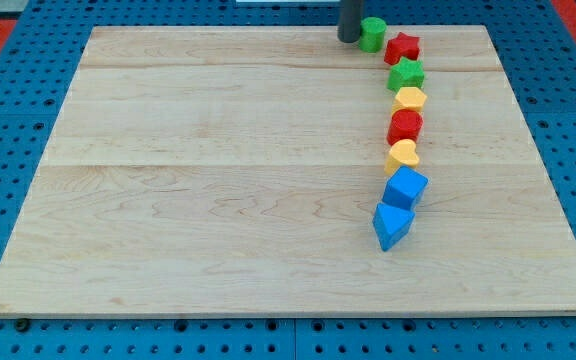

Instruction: Push the blue triangle to the right of the board

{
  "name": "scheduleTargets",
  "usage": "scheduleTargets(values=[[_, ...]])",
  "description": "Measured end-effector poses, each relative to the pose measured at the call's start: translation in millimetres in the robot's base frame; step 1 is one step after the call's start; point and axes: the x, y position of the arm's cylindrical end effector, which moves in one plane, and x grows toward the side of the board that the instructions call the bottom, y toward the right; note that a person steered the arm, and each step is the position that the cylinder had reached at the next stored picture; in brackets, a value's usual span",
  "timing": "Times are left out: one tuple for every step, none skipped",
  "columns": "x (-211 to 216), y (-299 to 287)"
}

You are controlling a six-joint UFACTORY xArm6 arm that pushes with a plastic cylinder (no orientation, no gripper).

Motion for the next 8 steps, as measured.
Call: scheduleTargets(values=[[-0.1, 19.3], [-1.4, 27.9], [-2.0, 44.0], [-8.1, 35.3], [-10.8, -25.6], [-10.6, -67.9], [-14.4, -78.1], [-14.5, -87.7]])
